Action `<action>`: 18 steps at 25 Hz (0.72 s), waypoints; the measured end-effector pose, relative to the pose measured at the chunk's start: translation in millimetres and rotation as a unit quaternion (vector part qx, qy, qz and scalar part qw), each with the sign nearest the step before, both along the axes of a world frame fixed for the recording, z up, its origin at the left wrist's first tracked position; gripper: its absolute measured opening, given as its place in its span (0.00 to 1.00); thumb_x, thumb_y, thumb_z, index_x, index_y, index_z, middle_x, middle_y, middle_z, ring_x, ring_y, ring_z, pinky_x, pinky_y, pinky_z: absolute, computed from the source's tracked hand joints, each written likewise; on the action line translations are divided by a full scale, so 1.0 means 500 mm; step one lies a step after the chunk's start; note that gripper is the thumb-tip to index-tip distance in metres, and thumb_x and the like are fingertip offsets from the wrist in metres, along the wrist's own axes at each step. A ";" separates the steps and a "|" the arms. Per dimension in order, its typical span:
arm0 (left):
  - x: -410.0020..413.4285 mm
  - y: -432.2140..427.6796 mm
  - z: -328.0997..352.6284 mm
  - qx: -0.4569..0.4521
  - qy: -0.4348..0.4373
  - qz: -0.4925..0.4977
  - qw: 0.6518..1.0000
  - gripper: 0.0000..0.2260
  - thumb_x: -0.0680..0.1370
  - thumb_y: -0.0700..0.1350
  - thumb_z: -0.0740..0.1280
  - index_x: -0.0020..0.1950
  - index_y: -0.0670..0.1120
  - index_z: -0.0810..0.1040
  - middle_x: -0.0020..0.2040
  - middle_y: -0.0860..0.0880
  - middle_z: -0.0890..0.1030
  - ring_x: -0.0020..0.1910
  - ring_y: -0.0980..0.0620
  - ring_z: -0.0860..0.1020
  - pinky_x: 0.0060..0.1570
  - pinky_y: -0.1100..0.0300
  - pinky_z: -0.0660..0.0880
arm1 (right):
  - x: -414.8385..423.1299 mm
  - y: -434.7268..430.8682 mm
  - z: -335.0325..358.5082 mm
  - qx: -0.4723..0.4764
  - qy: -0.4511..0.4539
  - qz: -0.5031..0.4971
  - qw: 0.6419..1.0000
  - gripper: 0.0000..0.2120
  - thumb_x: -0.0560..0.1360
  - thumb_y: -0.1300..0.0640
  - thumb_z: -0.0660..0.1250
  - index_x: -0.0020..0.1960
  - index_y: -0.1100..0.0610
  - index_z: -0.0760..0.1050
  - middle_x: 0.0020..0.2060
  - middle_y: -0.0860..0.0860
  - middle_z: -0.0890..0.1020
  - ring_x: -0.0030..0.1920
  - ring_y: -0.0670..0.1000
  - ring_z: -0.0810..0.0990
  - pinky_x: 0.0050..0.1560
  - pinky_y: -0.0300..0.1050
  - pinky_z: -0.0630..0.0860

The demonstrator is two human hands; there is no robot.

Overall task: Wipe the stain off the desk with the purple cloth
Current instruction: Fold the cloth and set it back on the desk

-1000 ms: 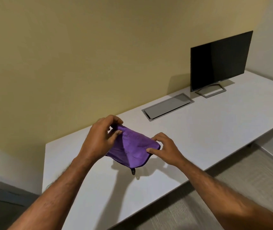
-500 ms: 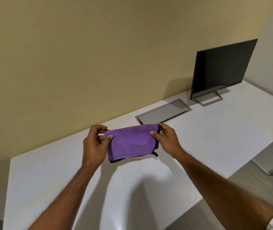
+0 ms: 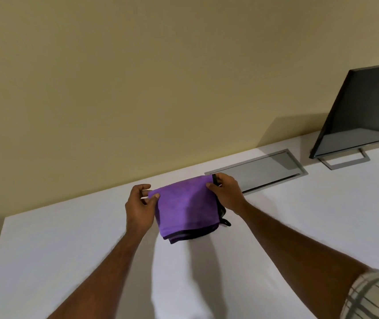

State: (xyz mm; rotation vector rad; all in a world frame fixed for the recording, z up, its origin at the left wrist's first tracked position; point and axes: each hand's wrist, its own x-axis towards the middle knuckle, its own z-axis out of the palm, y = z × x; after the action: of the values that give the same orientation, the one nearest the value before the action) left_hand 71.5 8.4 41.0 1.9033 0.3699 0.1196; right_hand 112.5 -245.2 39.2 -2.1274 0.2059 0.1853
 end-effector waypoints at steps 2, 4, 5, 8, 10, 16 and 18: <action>0.051 -0.003 -0.033 0.012 0.005 0.004 1.000 0.11 0.75 0.42 0.72 0.56 0.49 0.75 0.43 0.52 0.80 0.31 0.61 0.77 0.32 0.75 0.70 | 0.063 0.003 -0.024 -0.024 -0.002 0.016 1.000 0.10 0.78 0.56 0.68 0.54 0.61 0.78 0.48 0.54 0.82 0.50 0.56 0.79 0.53 0.51 0.76; 0.097 -0.002 -0.056 0.027 0.016 0.002 1.000 0.11 0.76 0.42 0.71 0.56 0.49 0.75 0.46 0.49 0.80 0.34 0.60 0.78 0.33 0.75 0.70 | 0.114 0.006 -0.054 -0.047 0.004 0.028 0.998 0.10 0.77 0.55 0.68 0.54 0.61 0.78 0.49 0.55 0.82 0.51 0.57 0.79 0.50 0.47 0.73; 0.117 0.000 -0.067 0.033 0.026 0.001 0.999 0.12 0.76 0.42 0.70 0.58 0.48 0.75 0.47 0.48 0.81 0.37 0.56 0.79 0.37 0.73 0.72 | 0.133 0.008 -0.071 -0.054 0.012 0.029 0.998 0.11 0.77 0.55 0.68 0.56 0.61 0.78 0.50 0.55 0.82 0.52 0.57 0.79 0.49 0.46 0.72; 0.139 -0.002 -0.096 0.078 0.063 -0.039 0.994 0.16 0.78 0.41 0.68 0.65 0.43 0.72 0.57 0.44 0.80 0.54 0.44 0.80 0.58 0.54 0.75 | 0.144 0.019 -0.107 -0.064 0.015 0.030 0.997 0.19 0.77 0.56 0.68 0.67 0.57 0.72 0.61 0.55 0.80 0.62 0.56 0.77 0.58 0.44 0.71; 0.128 -0.016 -0.114 0.174 0.067 -0.117 0.975 0.21 0.78 0.43 0.66 0.70 0.41 0.69 0.69 0.41 0.74 0.69 0.41 0.71 0.68 0.49 0.69 | 0.125 0.028 -0.130 -0.130 -0.038 0.061 0.989 0.23 0.78 0.54 0.67 0.71 0.55 0.68 0.68 0.53 0.74 0.69 0.54 0.70 0.67 0.49 0.69; 0.046 -0.084 -0.197 0.402 0.075 -0.327 0.852 0.30 0.81 0.54 0.57 0.80 0.49 0.52 0.82 0.45 0.48 0.80 0.43 0.45 0.78 0.47 0.46 | 0.035 0.078 -0.218 -0.294 -0.065 0.289 0.909 0.27 0.83 0.47 0.54 0.80 0.53 0.54 0.81 0.52 0.52 0.80 0.53 0.46 0.78 0.50 0.43; 0.032 -0.085 -0.221 0.416 0.091 -0.329 0.843 0.30 0.82 0.56 0.53 0.80 0.51 0.46 0.82 0.47 0.43 0.80 0.44 0.41 0.77 0.48 0.42 | 0.020 0.076 -0.242 -0.339 -0.052 0.310 0.887 0.29 0.84 0.44 0.49 0.81 0.51 0.45 0.81 0.52 0.44 0.80 0.53 0.40 0.78 0.52 0.38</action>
State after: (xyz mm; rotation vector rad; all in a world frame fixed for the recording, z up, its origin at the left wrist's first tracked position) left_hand 87.4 -34.2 -69.6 2.8094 -0.2982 -0.4361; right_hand 122.6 -207.1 -81.8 -2.8364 -0.5718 0.4168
